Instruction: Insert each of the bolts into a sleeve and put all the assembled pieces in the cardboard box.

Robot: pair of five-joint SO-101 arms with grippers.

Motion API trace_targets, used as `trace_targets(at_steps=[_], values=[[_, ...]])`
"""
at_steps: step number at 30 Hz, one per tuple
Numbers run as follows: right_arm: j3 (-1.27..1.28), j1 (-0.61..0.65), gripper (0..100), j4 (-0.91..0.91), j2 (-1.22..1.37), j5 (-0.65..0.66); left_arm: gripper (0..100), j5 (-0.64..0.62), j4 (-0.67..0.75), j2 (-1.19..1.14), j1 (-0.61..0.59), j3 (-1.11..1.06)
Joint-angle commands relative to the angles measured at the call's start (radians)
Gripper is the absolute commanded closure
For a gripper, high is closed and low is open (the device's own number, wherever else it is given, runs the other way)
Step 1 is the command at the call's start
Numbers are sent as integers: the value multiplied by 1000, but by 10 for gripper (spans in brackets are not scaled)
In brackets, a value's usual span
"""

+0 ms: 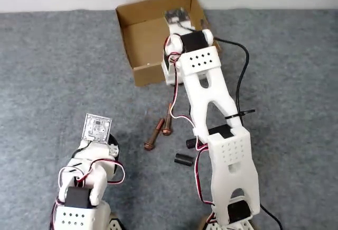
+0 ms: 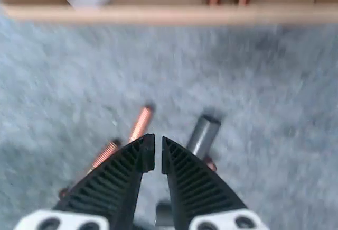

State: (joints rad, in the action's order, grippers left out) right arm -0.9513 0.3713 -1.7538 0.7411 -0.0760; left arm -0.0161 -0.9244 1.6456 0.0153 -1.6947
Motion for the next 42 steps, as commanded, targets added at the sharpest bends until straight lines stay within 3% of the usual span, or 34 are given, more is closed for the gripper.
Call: trace_targets(at_steps=[1,7,23,31,42], values=[[34,-22,966,-19,-54,-9,995,5,20,-9,-6,5],[34,-54,820,-30,16,-77,995,5,20,-9,-6,5],[34,-59,819,-19,199,-84,995,5,20,-9,-6,5],[34,-76,996,-18,291,-124,995,5,20,-9,-6,5],[40,-67,989,-42,119,-123,995,5,21,-9,-6,5]])
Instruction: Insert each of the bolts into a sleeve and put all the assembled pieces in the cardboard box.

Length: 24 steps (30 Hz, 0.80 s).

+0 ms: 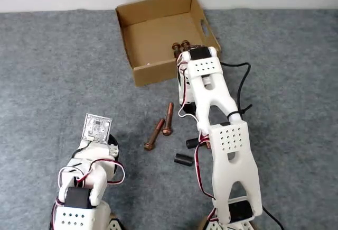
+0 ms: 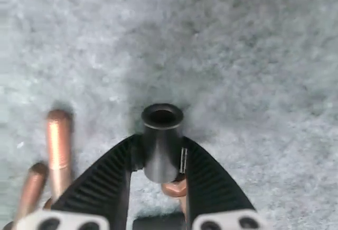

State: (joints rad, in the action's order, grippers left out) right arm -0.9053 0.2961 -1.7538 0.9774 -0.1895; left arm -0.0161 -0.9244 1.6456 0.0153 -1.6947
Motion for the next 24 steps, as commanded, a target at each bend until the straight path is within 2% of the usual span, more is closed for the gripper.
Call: trace_targets(at_steps=[1,7,19,24], values=[[-2,8,989,-42,-147,-9,995,5,21,-9,-6,5],[213,22,990,-44,-407,-11,995,5,21,-9,-6,5],[732,15,990,-33,-1072,-166,993,8,5,-9,2,5],[931,-54,990,-22,-1322,-184,992,9,-43,-2,0,5]])
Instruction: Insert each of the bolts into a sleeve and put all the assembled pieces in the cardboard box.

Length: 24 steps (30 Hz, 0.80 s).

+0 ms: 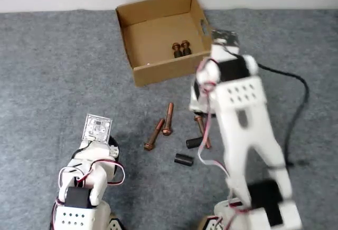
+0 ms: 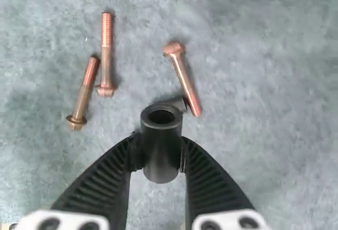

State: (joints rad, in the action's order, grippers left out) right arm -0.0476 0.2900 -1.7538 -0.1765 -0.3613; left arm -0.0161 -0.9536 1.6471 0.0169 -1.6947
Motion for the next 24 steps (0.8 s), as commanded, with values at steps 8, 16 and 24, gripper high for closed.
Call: trace_targets(at_steps=[8,16,24], values=[[537,-214,990,110,-610,-12,992,11,-127,-9,0,96],[839,-302,991,176,-1044,0,992,11,-264,-12,2,275],[942,-383,991,196,-1199,55,992,40,-279,-298,48,510]])
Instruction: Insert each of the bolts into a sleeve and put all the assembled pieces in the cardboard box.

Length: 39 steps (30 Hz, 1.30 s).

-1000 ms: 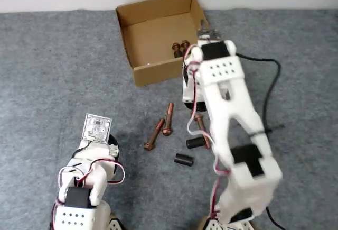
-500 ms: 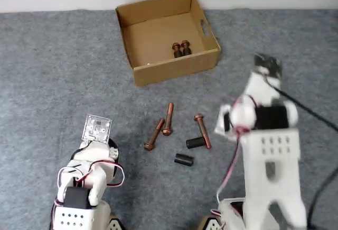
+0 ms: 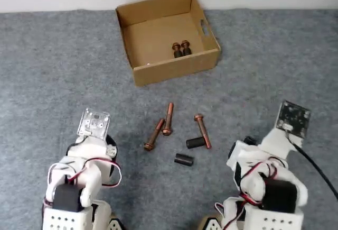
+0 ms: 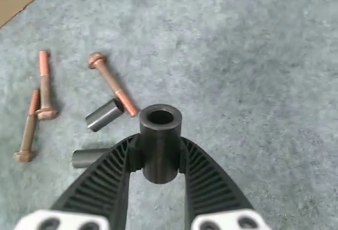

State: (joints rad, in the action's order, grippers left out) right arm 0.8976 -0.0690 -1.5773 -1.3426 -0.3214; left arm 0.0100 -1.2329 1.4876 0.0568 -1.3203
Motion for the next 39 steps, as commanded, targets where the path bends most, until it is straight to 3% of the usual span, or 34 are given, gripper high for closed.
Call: trace_targets(at_steps=[1,10,18,21,25,39], values=[[11,-22,991,19,-36,15,992,14,-2,-203,8,185],[117,-33,991,39,-47,-9,992,14,-138,-809,172,545],[199,-27,991,73,-228,21,991,48,-172,-1204,212,791],[215,-27,991,84,-291,44,945,173,-216,-1312,250,865],[216,-30,991,84,-311,44,867,181,-230,-1405,269,955],[218,-27,991,84,-317,44,860,178,-227,-1722,316,1145]])
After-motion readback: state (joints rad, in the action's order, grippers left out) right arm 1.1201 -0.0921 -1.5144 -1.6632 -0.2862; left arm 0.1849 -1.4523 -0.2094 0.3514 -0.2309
